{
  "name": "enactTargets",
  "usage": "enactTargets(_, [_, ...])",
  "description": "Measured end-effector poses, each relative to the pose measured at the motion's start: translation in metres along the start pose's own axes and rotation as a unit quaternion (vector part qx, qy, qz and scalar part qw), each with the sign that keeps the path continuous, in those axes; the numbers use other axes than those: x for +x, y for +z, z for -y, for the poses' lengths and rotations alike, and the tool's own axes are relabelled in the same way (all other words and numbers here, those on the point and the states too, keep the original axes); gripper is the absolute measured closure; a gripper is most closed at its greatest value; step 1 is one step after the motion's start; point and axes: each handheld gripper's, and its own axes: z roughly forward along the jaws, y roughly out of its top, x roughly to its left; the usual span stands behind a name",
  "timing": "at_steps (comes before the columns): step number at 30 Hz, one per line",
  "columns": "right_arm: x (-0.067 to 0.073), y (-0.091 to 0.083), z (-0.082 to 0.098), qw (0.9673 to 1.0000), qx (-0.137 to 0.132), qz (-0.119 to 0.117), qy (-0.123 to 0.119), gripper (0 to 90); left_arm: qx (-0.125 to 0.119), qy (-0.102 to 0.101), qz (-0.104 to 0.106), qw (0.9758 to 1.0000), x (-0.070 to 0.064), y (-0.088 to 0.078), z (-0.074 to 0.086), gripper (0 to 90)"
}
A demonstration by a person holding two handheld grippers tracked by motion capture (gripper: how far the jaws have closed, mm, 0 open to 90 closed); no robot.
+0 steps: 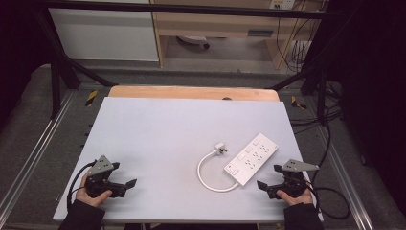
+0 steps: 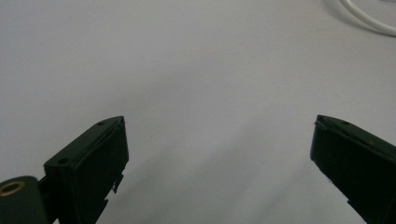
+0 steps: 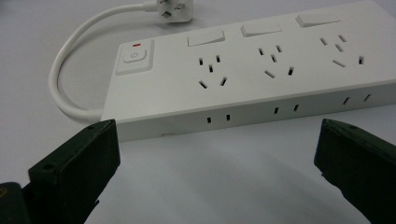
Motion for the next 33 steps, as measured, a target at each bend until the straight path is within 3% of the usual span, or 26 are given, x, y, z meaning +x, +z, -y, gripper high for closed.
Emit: enactTargets(33, [0.017, 0.004, -0.012, 0.9996, 0.004, -0.006, -0.028, 0.7, 0.0, -0.003, -0.009, 1.0, 0.0, -0.001, 0.002, 4.8])
